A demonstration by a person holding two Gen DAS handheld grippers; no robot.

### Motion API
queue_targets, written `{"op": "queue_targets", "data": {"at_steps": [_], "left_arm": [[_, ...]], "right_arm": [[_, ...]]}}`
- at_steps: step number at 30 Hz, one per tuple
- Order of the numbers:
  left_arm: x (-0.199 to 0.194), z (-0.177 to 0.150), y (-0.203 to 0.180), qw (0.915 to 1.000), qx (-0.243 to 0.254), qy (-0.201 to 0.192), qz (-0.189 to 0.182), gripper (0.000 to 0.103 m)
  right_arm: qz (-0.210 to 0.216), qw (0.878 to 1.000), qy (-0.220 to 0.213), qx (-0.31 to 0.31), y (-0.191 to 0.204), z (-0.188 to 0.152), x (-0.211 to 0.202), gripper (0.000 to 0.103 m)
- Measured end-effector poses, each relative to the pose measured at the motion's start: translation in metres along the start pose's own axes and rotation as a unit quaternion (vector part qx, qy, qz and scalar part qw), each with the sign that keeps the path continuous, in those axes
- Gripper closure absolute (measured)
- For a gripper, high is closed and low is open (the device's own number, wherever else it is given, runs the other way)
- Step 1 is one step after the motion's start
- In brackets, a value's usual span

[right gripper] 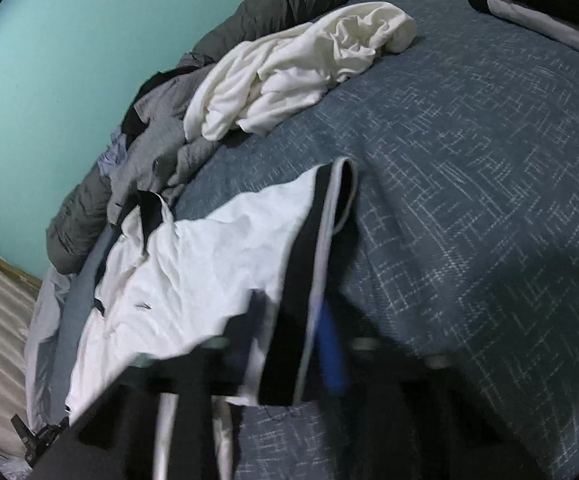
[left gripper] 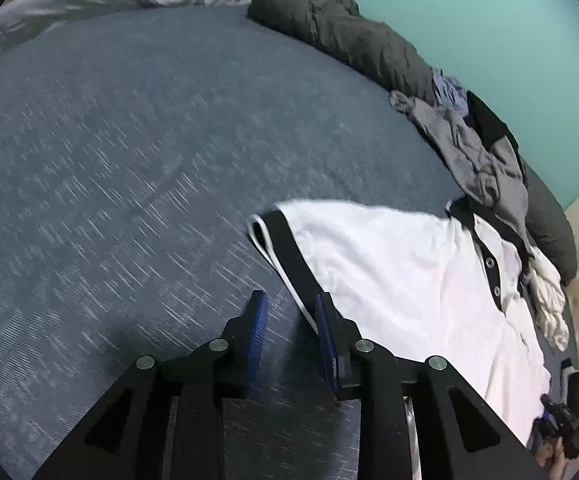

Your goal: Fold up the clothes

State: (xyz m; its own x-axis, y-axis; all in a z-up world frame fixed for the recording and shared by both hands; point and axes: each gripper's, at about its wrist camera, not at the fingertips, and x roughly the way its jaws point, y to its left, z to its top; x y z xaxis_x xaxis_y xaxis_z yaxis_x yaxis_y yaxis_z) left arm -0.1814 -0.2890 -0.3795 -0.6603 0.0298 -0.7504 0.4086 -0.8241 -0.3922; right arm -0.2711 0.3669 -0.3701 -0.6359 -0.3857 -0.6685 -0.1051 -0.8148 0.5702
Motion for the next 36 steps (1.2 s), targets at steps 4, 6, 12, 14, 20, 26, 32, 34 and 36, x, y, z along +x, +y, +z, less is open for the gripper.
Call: {"op": "queue_targets", "data": {"at_steps": [4, 6, 12, 14, 20, 26, 32, 34, 36], "left_arm": [[0.002, -0.002, -0.004, 0.9998, 0.01, 0.009, -0.013, 0.076], [0.0, -0.002, -0.001, 0.9998, 0.005, 0.009, -0.015, 0.076], [-0.002, -0.007, 0.0, 0.9996, 0.006, 0.017, -0.02, 0.076], [0.001, -0.008, -0.002, 0.9993, 0.011, 0.025, -0.026, 0.076], [0.012, -0.011, -0.008, 0.9985, 0.014, 0.041, -0.033, 0.076], [0.019, -0.013, -0.04, 0.9961, 0.053, 0.045, -0.053, 0.078], [0.016, -0.01, -0.062, 0.9956, 0.079, 0.019, -0.046, 0.077], [0.01, -0.008, -0.063, 0.9957, 0.081, 0.004, -0.044, 0.077], [0.0, -0.006, -0.059, 0.9955, 0.089, -0.015, -0.029, 0.077]], "right_arm": [[0.002, 0.999, -0.032, -0.013, 0.003, 0.006, -0.018, 0.099], [-0.021, 0.998, -0.052, -0.031, 0.005, 0.01, -0.028, 0.099], [-0.077, 0.996, -0.034, -0.032, -0.005, 0.01, -0.018, 0.097], [-0.091, 0.995, -0.034, -0.029, -0.006, 0.007, -0.016, 0.094], [-0.143, 0.982, -0.113, -0.041, 0.001, 0.012, -0.047, 0.057], [-0.135, 0.982, -0.132, -0.023, -0.008, 0.015, -0.057, 0.057], [-0.109, 0.987, -0.117, -0.031, -0.003, 0.011, -0.051, 0.057], [-0.104, 0.987, -0.116, -0.032, -0.002, 0.01, -0.051, 0.057], [-0.1, 0.988, -0.117, -0.03, -0.001, 0.01, -0.052, 0.057]]}}
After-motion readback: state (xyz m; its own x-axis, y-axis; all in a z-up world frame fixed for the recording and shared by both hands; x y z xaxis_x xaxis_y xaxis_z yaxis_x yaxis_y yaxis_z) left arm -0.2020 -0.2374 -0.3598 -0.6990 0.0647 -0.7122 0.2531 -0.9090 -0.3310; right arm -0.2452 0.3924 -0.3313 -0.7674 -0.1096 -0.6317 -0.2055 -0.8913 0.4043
